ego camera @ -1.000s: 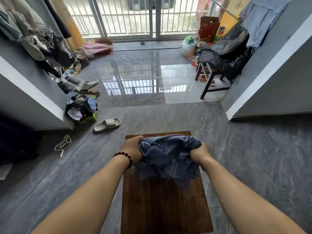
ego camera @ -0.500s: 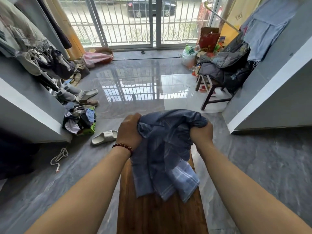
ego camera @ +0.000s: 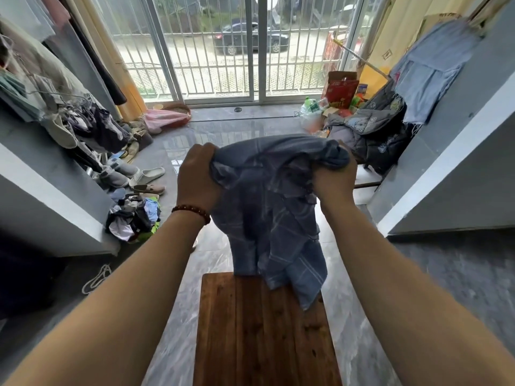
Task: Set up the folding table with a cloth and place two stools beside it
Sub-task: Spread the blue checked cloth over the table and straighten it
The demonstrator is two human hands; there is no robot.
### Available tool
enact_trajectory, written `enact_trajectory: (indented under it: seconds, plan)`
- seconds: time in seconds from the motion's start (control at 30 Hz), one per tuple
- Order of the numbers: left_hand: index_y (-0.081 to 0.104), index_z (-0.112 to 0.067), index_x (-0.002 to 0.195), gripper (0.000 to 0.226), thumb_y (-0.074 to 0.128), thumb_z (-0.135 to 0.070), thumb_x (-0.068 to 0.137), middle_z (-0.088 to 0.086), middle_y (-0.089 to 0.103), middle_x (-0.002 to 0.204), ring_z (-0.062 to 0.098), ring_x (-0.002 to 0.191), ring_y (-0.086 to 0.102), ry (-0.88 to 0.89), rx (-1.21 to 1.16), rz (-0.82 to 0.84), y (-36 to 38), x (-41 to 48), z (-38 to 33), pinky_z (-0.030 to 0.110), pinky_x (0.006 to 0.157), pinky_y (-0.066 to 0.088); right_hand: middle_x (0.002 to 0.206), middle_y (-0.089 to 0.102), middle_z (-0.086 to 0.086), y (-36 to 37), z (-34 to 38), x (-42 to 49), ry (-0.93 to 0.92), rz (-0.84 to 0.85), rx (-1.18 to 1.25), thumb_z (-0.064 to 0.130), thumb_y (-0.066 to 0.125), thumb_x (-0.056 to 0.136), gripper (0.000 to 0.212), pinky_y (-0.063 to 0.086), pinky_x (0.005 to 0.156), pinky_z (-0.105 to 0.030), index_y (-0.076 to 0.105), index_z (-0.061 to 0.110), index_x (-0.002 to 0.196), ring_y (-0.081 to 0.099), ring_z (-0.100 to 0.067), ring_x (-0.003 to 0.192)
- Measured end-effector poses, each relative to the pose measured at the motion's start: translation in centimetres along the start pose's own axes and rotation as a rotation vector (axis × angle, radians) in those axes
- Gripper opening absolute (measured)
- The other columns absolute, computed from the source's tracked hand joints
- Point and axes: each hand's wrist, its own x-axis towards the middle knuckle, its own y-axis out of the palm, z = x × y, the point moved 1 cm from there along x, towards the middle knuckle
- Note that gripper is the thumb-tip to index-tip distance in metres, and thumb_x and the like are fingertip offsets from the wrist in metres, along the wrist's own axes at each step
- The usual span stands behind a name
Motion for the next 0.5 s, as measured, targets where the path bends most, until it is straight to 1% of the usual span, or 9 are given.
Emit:
enact_trajectory:
  seconds: [0.07,0.1,0.17,0.23,0.3,0.33,0.37,0.43,0.5]
  plan:
    - [0.054,-0.003,0.079,0.018,0.062,-0.007,0.064,0.017,0.053,0.079,0.016,0.070,0.039,0.004,-0.018,-0.029,-0.8,0.4,-0.3,0.017,0.061,0.020,0.073,0.057,0.009,0.1,1.0,0.2,-0.052,0.012,0.006,-0.003,0.053,0.077,0.035,0.044,0.073,-0.030,0.050,0.031,0.069,0.052,-0.010,0.072]
    - [0.054,-0.002,0.079,0.019,0.058,-0.012,0.064,0.016,0.052,0.079,0.017,0.071,0.039,0.008,-0.026,-0.037,-1.1,0.5,-0.4,0.017,0.061,0.021,0.075,0.057,0.009,0.1,1.3,0.2,-0.077,0.015,0.005,-0.002,0.054,0.077,0.034,0.045,0.074,-0.028,0.051,0.031,0.070,0.053,-0.009,0.073]
    - [0.054,-0.001,0.079,0.024,0.053,-0.018,0.062,0.017,0.052,0.078,0.017,0.070,0.040,0.023,-0.031,-0.041,-1.6,0.2,-0.4,0.017,0.061,0.022,0.077,0.059,0.013,-0.1,1.4,-0.1,-0.110,0.027,0.002,0.000,0.056,0.077,0.029,0.045,0.073,-0.017,0.055,0.029,0.074,0.054,0.004,0.071]
    - [0.054,-0.001,0.078,0.022,0.056,-0.015,0.062,0.017,0.052,0.077,0.019,0.069,0.041,0.023,-0.023,-0.026,-1.8,-0.5,-0.2,0.017,0.060,0.021,0.083,0.060,0.016,-0.4,0.9,-0.6,-0.112,0.047,-0.020,0.002,0.060,0.077,0.024,0.042,0.074,-0.009,0.059,0.024,0.085,0.055,0.013,0.074]
    - [0.055,-0.001,0.080,0.021,0.065,-0.004,0.062,0.017,0.053,0.078,0.023,0.070,0.045,-0.010,0.004,0.010,-1.6,-1.5,0.5,0.018,0.060,0.020,0.091,0.061,0.016,-0.9,-0.3,-1.2,-0.077,0.054,-0.006,-0.003,0.063,0.075,0.033,0.041,0.078,-0.005,0.061,0.023,0.096,0.056,0.016,0.081]
    - [0.055,-0.002,0.081,0.024,0.067,0.000,0.061,0.017,0.053,0.079,0.024,0.071,0.046,-0.031,0.017,0.034,-1.4,-2.1,0.8,0.018,0.060,0.019,0.095,0.062,0.017,-1.2,-0.9,-1.5,-0.054,0.051,0.009,-0.005,0.063,0.074,0.039,0.040,0.080,-0.005,0.061,0.025,0.098,0.057,0.014,0.085]
    - [0.055,-0.003,0.082,0.025,0.067,0.002,0.060,0.016,0.054,0.080,0.024,0.071,0.046,-0.045,0.024,0.055,-1.2,-2.8,1.2,0.018,0.059,0.019,0.097,0.062,0.018,-1.5,-1.4,-1.9,-0.029,0.049,0.028,-0.009,0.060,0.073,0.044,0.041,0.084,-0.007,0.061,0.027,0.099,0.058,0.011,0.089]
    - [0.055,-0.005,0.083,0.026,0.067,0.002,0.061,0.014,0.054,0.080,0.019,0.071,0.042,-0.053,0.024,0.099,-0.7,-4.0,1.9,0.018,0.059,0.018,0.098,0.063,0.021,-2.0,-2.6,-2.6,0.013,0.046,0.050,-0.015,0.054,0.072,0.053,0.042,0.088,-0.014,0.062,0.031,0.098,0.059,0.005,0.094]
    - [0.055,-0.006,0.083,0.026,0.069,0.000,0.062,0.012,0.053,0.079,0.016,0.071,0.039,-0.050,0.032,0.137,-0.3,-5.2,2.5,0.018,0.058,0.018,0.100,0.063,0.020,-2.4,-3.6,-3.3,0.039,0.053,0.019,-0.017,0.051,0.072,0.057,0.042,0.089,-0.015,0.062,0.031,0.101,0.059,0.001,0.097]
